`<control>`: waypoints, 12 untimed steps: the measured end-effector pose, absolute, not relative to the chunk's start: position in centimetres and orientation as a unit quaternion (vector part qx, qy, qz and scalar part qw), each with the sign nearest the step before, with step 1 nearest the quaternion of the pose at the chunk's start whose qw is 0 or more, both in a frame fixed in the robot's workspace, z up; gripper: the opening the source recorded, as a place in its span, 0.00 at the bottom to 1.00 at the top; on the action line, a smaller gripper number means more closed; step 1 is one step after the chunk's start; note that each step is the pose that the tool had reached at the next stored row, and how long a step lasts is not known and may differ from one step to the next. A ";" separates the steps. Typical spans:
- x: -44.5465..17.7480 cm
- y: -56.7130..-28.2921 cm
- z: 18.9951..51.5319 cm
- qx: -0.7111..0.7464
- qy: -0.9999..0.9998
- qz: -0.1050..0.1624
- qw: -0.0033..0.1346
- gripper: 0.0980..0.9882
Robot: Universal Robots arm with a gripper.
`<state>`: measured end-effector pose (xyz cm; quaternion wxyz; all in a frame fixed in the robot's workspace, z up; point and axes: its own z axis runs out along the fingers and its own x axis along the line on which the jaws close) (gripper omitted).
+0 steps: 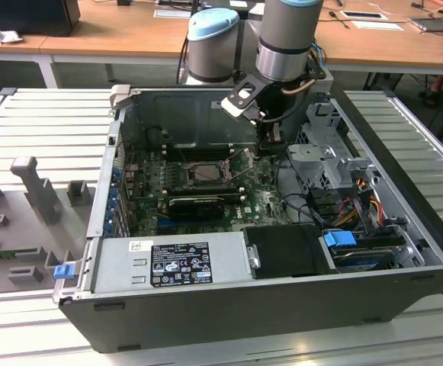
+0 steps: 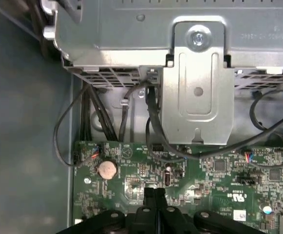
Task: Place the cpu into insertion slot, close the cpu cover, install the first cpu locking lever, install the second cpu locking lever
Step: 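Close the cpu cover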
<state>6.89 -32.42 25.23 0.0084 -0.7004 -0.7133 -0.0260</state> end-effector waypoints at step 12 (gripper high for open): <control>7.0 -32.4 24.3 -0.702 -0.712 -0.015 0.020 0.01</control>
